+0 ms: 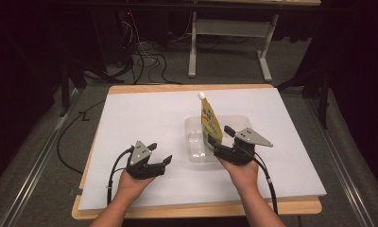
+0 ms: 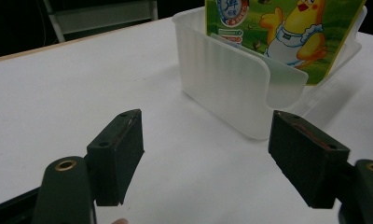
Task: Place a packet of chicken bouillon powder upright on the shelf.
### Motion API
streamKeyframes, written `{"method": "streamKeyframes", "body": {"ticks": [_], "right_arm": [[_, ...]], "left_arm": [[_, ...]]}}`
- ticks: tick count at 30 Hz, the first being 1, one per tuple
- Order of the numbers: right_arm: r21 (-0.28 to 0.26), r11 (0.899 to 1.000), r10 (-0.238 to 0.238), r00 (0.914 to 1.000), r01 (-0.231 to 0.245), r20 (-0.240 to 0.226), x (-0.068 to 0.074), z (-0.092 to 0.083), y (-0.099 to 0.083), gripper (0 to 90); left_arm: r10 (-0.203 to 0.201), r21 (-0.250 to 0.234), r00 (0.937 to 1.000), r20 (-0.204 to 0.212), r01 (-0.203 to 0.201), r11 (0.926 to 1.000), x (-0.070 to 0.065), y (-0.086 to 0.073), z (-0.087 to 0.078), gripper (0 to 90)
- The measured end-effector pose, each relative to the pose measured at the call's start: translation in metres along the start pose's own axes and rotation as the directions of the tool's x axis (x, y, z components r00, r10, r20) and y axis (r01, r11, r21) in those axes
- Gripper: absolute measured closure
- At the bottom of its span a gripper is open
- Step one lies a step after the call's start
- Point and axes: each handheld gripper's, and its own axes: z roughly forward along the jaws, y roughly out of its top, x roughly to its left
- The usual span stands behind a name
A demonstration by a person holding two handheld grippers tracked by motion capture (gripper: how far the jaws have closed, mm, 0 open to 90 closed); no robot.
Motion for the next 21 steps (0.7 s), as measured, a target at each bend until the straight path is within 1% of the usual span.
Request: {"method": "streamKeyframes", "body": {"ticks": [1,4,6,7,9,10,11,14,15,16,17,18,19,20,21], "right_arm": [[0.0,1.0,-0.012,0.9998,0.012,-0.019,-0.001,-0.009,0.001,22.6],[-0.008,1.0,-0.017,0.999,0.017,-0.042,-0.005,-0.021,0.001,21.2],[-0.011,1.0,-0.009,0.9986,0.009,-0.052,-0.013,-0.032,0.001,20.2],[-0.017,1.0,-0.015,0.9989,0.015,-0.044,-0.017,-0.039,0.001,20.1],[-0.022,0.999,-0.037,0.9991,0.037,-0.021,-0.03,-0.052,-0.001,19.9],[-0.011,0.999,-0.044,0.999,0.044,-0.006,-0.037,-0.059,-0.003,19.8],[-0.001,0.998,-0.06,0.998,0.06,0.019,-0.046,-0.065,-0.005,19.9],[0.028,0.998,-0.052,0.9957,0.05,0.077,-0.076,-0.084,-0.017,19.7],[0.041,0.997,-0.067,0.9917,0.063,0.109,-0.087,-0.089,-0.022,19.1],[0.063,0.994,-0.104,0.9808,0.094,0.165,-0.1,-0.097,-0.031,19.3],[0.064,0.994,-0.095,0.9766,0.084,0.193,-0.108,-0.101,-0.039,19.3],[0.057,0.997,-0.061,0.9757,0.05,0.21,-0.116,-0.105,-0.046,19.5],[0.05,0.999,0.008,0.9762,-0.019,0.217,-0.128,-0.11,-0.055,19.2],[0.062,0.997,0.028,0.9756,-0.043,0.218,-0.135,-0.113,-0.059,19.2],[0.071,0.997,0.024,0.9753,-0.041,0.22,-0.139,-0.113,-0.062,20.4]], "left_arm": [[-0.001,0.0,1.0,-0.001,0.001,1.0,0.0,0.0,0.0,27.0],[-0.015,-0.007,0.9998,-0.01,0.015,0.9999,0.003,0.0,-0.001,27.0],[-0.017,-0.006,0.9997,-0.015,0.017,0.9998,0.005,0.0,-0.003,27.0],[-0.018,-0.006,0.9996,-0.019,0.018,0.9998,0.006,0.0,-0.003,27.0],[-0.027,-0.002,0.9994,-0.021,0.027,0.9996,0.008,-0.001,-0.004,27.0],[-0.031,-0.001,0.9993,-0.023,0.031,0.9995,0.01,-0.001,-0.005,27.0],[-0.034,0.002,0.9991,-0.025,0.034,0.9994,0.011,-0.001,-0.005,27.0],[-0.042,0.005,0.9986,-0.032,0.042,0.9991,0.013,-0.002,-0.006,27.0],[-0.042,0.005,0.9986,-0.032,0.042,0.9991,0.013,-0.002,-0.006,27.0],[-0.05,0.014,0.9983,-0.029,0.05,0.9986,0.013,-0.004,-0.005,27.0],[-0.052,0.018,0.9983,-0.027,0.053,0.9985,0.013,-0.004,-0.003,27.0],[-0.051,0.031,0.9984,-0.024,0.051,0.9982,0.011,-0.005,0.0,27.0],[-0.051,0.037,0.9985,-0.022,0.051,0.998,0.009,-0.006,0.002,26.9],[-0.049,0.045,0.9986,-0.018,0.05,0.9977,0.008,-0.006,0.005,26.9],[-0.056,0.052,0.9984,-0.011,0.056,0.9971,0.006,-0.006,0.007,27.0]]}}
